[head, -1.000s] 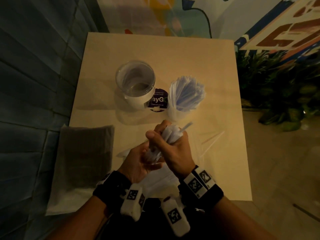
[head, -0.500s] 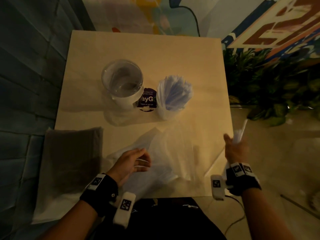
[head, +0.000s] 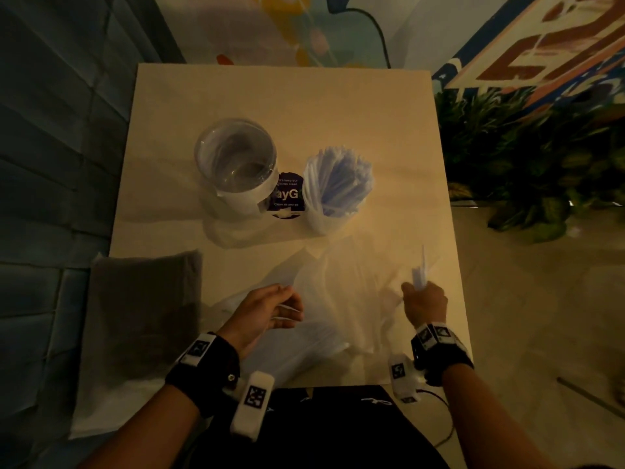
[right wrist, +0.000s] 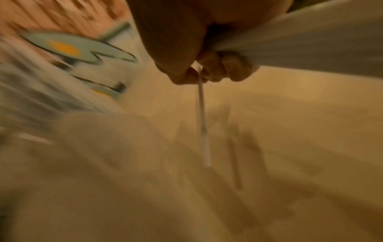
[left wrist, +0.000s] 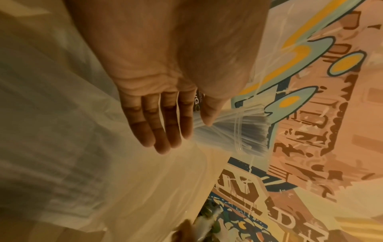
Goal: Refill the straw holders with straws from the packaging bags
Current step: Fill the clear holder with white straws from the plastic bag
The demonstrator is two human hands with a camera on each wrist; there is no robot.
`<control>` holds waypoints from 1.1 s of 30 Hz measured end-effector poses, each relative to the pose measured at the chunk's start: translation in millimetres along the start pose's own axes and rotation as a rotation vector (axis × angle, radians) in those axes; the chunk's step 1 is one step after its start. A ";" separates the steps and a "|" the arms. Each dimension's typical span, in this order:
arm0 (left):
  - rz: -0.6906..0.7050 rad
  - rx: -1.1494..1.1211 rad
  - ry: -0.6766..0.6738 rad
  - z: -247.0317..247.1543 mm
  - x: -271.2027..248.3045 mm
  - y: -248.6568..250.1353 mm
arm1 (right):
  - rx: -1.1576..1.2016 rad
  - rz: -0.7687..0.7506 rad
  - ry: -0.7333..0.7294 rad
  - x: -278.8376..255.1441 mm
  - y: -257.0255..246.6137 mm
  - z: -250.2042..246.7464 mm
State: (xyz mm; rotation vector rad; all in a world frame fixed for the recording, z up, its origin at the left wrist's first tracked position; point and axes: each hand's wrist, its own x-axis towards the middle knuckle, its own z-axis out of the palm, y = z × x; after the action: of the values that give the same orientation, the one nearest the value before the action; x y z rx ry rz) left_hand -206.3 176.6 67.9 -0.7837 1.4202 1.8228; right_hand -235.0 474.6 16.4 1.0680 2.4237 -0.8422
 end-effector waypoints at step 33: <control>0.033 -0.201 0.029 10.6 -0.5 21.6 | 0.974 -0.911 -0.132 -106.1 -215.2 -50.9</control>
State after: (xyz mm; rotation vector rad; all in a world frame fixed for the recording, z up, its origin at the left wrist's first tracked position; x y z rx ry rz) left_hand -224.1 183.2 82.8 -0.8949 1.2880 2.0100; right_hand -333.0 334.8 192.4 -0.0088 2.3090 -2.4234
